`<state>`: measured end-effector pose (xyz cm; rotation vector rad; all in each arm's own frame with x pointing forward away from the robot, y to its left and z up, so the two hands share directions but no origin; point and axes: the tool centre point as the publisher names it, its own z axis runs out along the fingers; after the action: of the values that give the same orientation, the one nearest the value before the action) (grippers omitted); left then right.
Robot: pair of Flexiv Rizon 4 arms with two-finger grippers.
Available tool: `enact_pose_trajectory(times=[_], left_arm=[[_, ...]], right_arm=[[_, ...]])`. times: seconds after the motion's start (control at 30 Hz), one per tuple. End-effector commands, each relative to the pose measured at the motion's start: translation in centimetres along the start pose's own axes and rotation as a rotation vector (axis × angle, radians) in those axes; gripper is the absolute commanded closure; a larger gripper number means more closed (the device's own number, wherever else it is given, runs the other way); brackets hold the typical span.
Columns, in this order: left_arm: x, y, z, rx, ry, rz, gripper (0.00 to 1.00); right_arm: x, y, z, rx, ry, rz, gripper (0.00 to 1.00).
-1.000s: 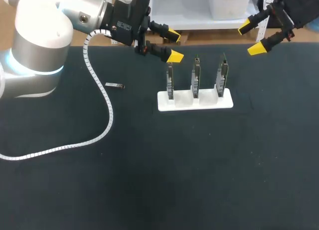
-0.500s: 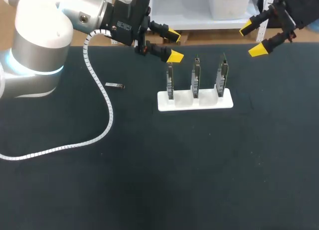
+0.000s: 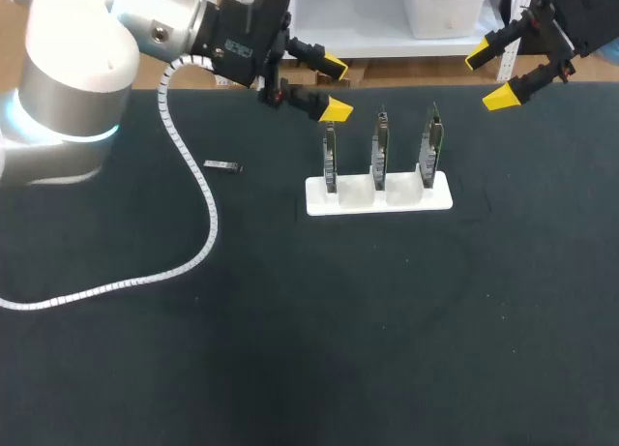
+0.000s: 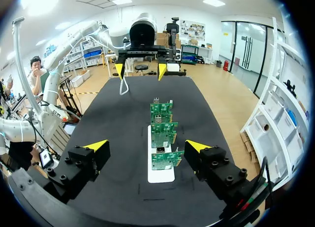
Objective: Pick up the optical module with the left hand, and insert it into the network port with the right hand.
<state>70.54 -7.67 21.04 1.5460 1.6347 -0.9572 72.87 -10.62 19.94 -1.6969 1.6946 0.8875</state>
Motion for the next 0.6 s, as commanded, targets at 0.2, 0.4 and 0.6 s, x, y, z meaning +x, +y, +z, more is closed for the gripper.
enact_pose_trajectory(times=[0.2,0.4,0.6], left_arm=[[2.6,-1.8,-5.4,-0.033,0.161,-0.021,0.0],[6.2,-2.3,-7.2,-0.056,0.257,-0.035,0.0],[9.6,-2.5,-8.7,-0.087,0.255,-0.094,0.0]], right_arm=[[0.0,0.2,0.0,0.005,0.001,0.0,0.0],[0.0,0.2,0.0,0.005,0.001,0.0,0.0],[0.0,0.2,0.0,0.005,0.001,0.0,0.0]])
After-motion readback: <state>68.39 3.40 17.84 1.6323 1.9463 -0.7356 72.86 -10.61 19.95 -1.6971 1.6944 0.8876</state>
